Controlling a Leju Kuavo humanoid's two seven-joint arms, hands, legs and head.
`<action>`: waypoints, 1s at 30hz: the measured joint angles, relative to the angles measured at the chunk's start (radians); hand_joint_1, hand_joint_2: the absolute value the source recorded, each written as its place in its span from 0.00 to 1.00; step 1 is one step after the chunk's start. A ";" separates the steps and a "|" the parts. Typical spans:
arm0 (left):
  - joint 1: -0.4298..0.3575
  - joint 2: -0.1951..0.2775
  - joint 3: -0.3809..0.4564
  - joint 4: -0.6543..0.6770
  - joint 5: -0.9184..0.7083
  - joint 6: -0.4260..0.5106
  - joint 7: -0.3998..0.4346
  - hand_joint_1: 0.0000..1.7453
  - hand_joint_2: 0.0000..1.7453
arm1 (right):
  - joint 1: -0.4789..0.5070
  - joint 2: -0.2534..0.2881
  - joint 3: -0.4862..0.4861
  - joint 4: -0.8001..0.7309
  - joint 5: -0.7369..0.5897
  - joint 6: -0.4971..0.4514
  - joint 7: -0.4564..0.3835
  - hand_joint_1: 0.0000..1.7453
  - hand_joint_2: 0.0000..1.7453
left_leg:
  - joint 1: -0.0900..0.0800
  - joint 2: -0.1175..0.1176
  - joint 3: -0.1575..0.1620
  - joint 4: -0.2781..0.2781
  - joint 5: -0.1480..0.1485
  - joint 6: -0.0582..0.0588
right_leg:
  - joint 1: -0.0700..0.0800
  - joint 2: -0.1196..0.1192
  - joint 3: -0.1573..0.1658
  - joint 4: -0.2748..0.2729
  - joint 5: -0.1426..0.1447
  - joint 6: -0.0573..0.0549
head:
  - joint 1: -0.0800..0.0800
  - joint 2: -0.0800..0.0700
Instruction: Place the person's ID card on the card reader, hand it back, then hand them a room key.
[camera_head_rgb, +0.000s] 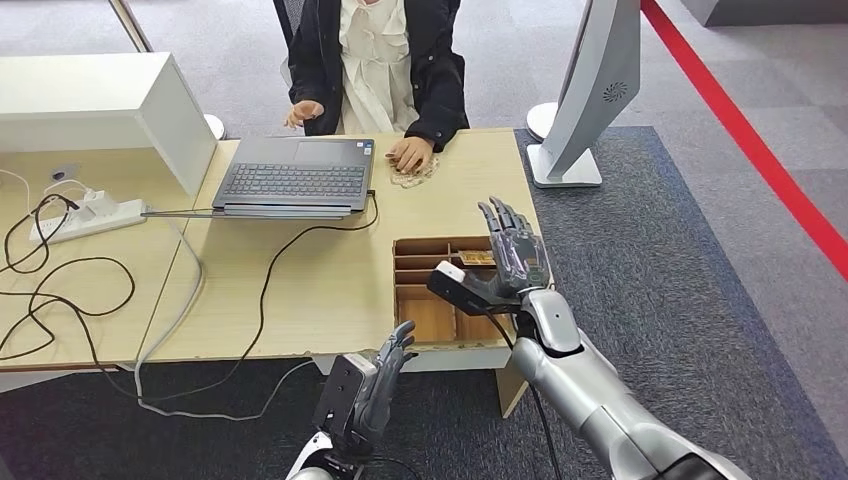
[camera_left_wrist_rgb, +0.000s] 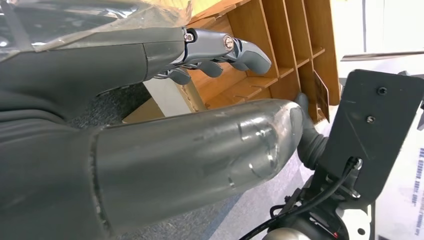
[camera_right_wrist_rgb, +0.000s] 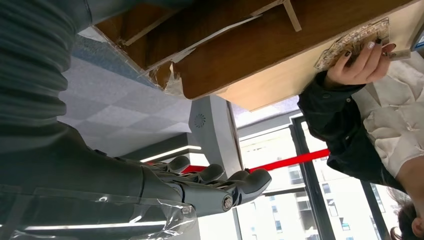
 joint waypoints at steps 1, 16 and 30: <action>0.000 0.000 0.000 0.000 0.000 0.000 0.000 0.00 0.00 | -0.002 0.002 0.000 0.008 0.000 0.000 -0.001 0.00 1.00 | 0.000 0.000 0.000 0.000 0.000 0.000 | 0.000 0.000 0.000 0.000 0.000 0.000 | 0.000 0.000; -0.002 -0.002 0.000 0.010 0.011 0.035 -0.019 0.00 0.00 | -0.018 0.035 0.000 0.094 -0.026 -0.025 -0.039 0.00 1.00 | 0.000 0.000 0.000 0.000 0.000 0.000 | 0.000 0.000 0.000 0.000 0.000 0.000 | 0.000 0.000; -0.003 -0.002 0.000 0.011 0.011 0.054 -0.017 0.00 0.00 | -0.015 0.036 0.000 0.088 -0.039 -0.025 -0.035 0.00 1.00 | 0.000 0.000 0.000 0.000 0.000 0.000 | 0.000 0.000 0.000 0.000 0.000 0.000 | 0.000 0.000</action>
